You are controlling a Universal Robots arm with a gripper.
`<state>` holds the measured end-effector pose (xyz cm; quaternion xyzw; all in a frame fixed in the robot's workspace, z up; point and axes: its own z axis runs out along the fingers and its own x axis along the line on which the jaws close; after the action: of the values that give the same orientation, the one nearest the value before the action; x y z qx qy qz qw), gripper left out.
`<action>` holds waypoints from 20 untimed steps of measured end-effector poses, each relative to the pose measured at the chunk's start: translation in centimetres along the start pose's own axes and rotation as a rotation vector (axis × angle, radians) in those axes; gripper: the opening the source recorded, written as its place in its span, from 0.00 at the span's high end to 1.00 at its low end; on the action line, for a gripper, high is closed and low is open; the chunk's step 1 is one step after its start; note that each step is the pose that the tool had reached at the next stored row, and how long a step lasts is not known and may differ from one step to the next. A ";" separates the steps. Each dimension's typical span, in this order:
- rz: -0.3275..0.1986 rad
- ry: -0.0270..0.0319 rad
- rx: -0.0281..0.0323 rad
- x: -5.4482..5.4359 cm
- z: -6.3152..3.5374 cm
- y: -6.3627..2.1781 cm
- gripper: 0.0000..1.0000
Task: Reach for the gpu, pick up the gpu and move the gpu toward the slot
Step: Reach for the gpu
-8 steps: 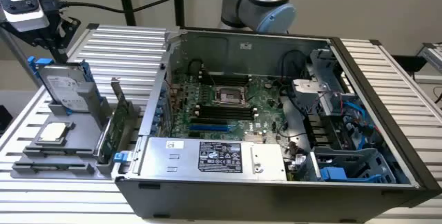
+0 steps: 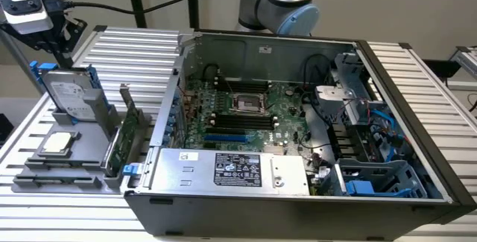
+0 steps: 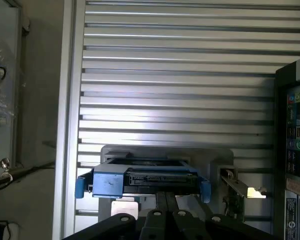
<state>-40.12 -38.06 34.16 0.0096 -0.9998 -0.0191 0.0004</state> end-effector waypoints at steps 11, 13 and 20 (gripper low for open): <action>0.000 0.0030 -0.0001 0.0 -0.07 -2.05 0.89; 0.000 0.0066 -0.0001 0.0 -0.12 -2.95 0.89; 0.001 0.0157 -0.0002 -1.4 -0.21 -5.31 0.89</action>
<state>-38.58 -43.35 34.17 0.0094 -0.9997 -0.0192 0.0083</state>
